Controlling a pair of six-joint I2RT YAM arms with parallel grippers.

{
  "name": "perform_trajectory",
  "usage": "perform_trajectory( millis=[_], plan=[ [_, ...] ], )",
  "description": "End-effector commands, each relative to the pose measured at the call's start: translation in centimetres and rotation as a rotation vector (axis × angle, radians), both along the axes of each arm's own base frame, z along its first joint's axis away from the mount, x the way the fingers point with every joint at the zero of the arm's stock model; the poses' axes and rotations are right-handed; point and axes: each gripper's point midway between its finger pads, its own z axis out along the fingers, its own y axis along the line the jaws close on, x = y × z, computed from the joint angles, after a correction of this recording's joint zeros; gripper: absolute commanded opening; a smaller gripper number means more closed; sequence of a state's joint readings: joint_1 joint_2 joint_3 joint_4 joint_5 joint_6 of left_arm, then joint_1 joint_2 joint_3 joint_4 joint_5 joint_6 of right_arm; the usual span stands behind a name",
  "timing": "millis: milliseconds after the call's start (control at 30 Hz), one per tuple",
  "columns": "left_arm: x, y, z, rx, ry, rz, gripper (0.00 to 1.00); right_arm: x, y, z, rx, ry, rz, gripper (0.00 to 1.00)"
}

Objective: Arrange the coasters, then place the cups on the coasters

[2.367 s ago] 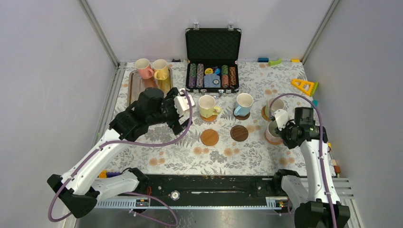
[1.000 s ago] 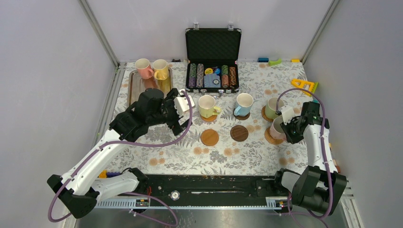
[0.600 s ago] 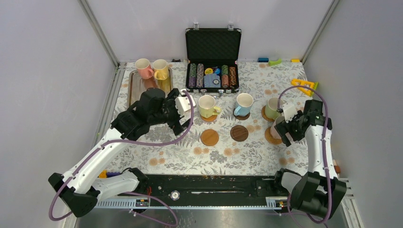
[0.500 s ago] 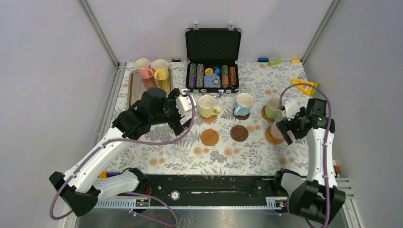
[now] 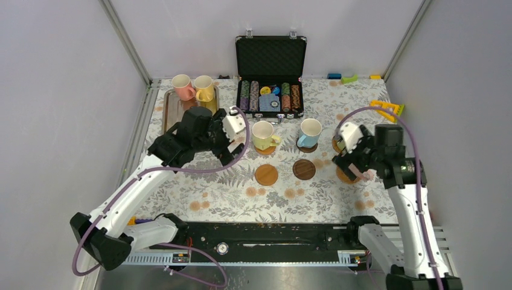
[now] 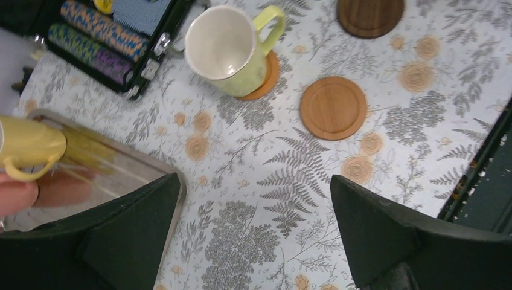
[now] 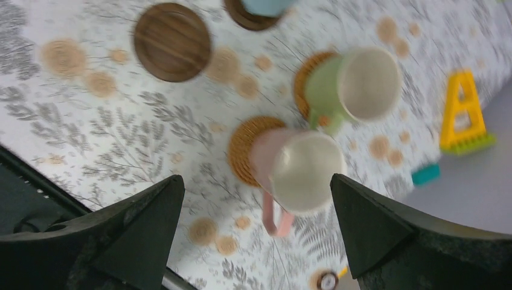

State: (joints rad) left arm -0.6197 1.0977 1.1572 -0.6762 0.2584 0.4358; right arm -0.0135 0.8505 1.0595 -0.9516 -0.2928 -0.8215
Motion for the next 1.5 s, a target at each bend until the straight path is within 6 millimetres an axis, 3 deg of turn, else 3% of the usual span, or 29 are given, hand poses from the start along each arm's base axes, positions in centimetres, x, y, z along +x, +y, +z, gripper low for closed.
perform_trajectory(
  millis=[0,233,400,500,633,833,1033,1467],
  plan=[
    [3.5,1.1,2.5,-0.099,-0.043,0.091,0.99,1.2,5.0,-1.9,0.030,-0.031,0.167,1.00],
    [6.9,4.3,0.0,-0.119,-0.002,0.226,0.99,6.5,10.2,-6.1,-0.044,-0.079,0.286,1.00],
    [7.1,4.5,-0.7,-0.175,-0.007,0.264,0.99,10.2,12.1,-8.7,-0.125,-0.154,0.269,1.00],
    [6.9,4.6,-0.2,-0.191,-0.030,0.269,0.99,11.2,12.4,-10.5,-0.168,-0.152,0.251,0.99],
    [6.5,4.8,0.6,-0.204,-0.056,0.270,0.99,10.4,13.1,-13.5,-0.246,-0.103,0.299,0.93],
    [6.3,4.8,0.3,-0.202,-0.049,0.262,0.99,8.2,12.3,-17.0,-0.362,0.007,0.378,0.83],
    [6.2,4.7,0.5,-0.209,-0.052,0.255,0.99,6.7,11.5,-18.6,-0.408,0.076,0.419,0.70],
    [6.1,4.7,0.8,-0.213,-0.059,0.254,0.99,2.9,9.6,-20.2,-0.505,0.223,0.520,0.66]
  ],
)
